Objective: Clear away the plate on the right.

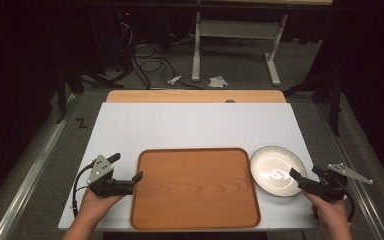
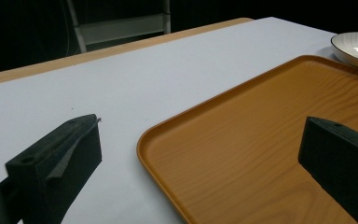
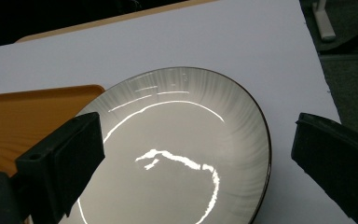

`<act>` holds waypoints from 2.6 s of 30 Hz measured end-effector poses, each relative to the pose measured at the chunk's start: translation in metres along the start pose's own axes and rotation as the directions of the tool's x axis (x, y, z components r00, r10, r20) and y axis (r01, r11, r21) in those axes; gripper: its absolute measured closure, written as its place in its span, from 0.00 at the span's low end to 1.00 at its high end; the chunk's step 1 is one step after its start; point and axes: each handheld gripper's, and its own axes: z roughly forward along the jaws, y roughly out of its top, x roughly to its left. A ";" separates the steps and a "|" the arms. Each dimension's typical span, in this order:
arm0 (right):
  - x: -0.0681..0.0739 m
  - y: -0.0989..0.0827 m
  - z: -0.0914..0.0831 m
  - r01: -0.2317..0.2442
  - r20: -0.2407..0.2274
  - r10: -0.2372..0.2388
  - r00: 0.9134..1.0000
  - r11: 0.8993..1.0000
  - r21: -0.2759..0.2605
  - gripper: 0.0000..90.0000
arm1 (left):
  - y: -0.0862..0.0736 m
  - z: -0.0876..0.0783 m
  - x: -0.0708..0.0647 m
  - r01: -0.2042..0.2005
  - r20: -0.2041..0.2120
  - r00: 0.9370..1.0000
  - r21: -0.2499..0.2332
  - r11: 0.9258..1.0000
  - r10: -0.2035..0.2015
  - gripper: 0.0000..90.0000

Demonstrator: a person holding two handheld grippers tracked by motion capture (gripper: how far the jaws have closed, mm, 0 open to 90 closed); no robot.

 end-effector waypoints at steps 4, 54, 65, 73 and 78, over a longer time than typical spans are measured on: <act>-0.004 -0.004 0.002 -0.026 0.003 0.026 1.000 0.999 0.047 0.04 | 0.001 -0.001 0.000 -0.013 -0.004 1.000 -0.011 1.000 0.013 0.00; -0.035 -0.016 0.013 -0.322 -0.074 0.344 0.936 0.922 0.214 0.47 | 0.004 -0.008 -0.006 -0.082 0.004 0.997 -0.011 0.997 0.082 0.03; -0.037 -0.016 0.015 -0.395 -0.104 0.430 0.897 0.885 0.246 0.49 | 0.004 -0.008 -0.006 -0.067 0.017 0.998 -0.009 0.998 0.067 0.01; -0.037 -0.016 0.015 -0.398 -0.094 0.431 0.897 0.883 0.248 0.51 | 0.004 -0.006 -0.005 -0.054 0.044 0.998 0.014 0.998 0.053 0.01; -0.039 -0.015 0.015 -0.392 -0.085 0.424 0.902 0.884 0.255 0.60 | 0.004 -0.006 -0.005 -0.053 0.049 0.997 0.011 0.999 0.052 0.01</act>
